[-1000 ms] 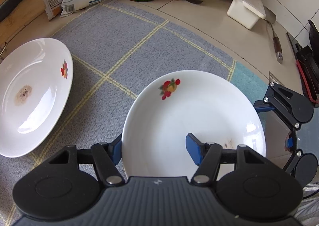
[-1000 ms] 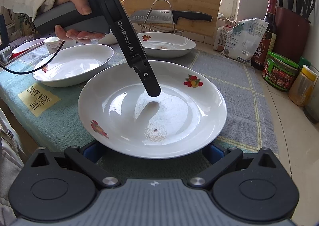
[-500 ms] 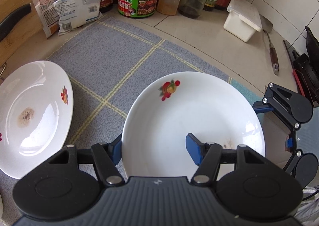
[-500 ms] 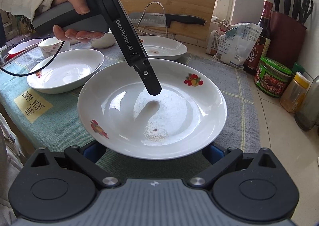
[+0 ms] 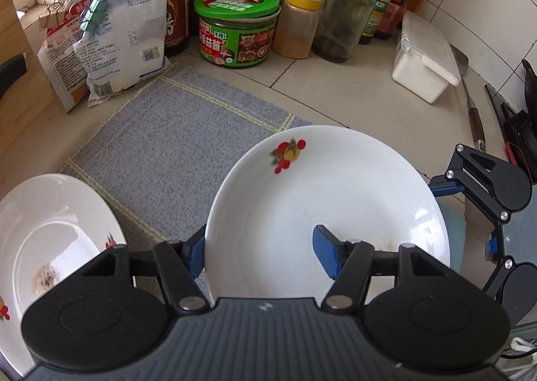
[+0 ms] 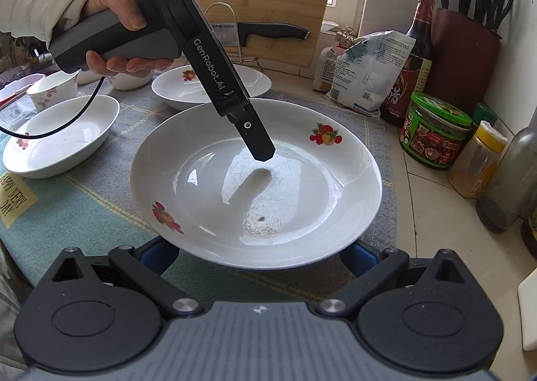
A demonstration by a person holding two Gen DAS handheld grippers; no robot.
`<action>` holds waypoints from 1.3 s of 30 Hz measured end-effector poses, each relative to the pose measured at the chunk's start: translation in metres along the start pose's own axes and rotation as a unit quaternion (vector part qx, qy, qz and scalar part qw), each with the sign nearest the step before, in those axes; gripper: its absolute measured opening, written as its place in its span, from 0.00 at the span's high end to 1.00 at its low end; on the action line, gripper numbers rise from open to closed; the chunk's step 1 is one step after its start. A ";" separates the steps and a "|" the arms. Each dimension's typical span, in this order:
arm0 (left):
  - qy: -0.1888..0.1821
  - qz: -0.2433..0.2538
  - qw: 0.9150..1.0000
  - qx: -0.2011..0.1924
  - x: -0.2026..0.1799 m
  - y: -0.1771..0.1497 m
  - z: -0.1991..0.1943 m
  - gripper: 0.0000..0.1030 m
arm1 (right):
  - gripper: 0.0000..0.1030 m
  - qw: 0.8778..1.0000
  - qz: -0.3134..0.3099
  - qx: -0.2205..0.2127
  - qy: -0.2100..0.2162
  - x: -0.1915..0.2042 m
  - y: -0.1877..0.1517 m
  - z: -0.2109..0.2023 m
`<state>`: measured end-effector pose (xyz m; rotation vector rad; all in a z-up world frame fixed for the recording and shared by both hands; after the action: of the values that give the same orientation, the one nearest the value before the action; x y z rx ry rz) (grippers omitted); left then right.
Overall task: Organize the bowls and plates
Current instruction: 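Lift the white plate with the left gripper and carry it toward the jars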
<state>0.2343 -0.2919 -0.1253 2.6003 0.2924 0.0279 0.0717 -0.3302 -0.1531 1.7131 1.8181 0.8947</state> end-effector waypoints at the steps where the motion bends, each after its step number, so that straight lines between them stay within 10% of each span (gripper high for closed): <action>1: 0.000 0.000 1.000 0.000 0.002 0.003 0.002 0.39 | 0.00 1.000 0.001 0.001 -0.001 -0.003 0.002 0.003; 39: 0.016 0.013 1.000 -0.021 0.047 0.048 0.058 0.39 | 0.00 0.999 0.032 0.016 -0.037 -0.048 0.029 0.053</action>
<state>0.2942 -0.3511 -0.1531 2.5639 0.2677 0.0827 0.1343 -0.3704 -0.1712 1.8104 1.7477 0.8206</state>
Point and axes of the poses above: each gripper's, at about its wrist camera, not at the fingertips, and z roughly the way its jaws point, x to its left, y to its top, the point moved 6 cm from there along z, roughly the way its jaws point, and after that the axes turned 13 degrees about z, right-handed, at the moved point
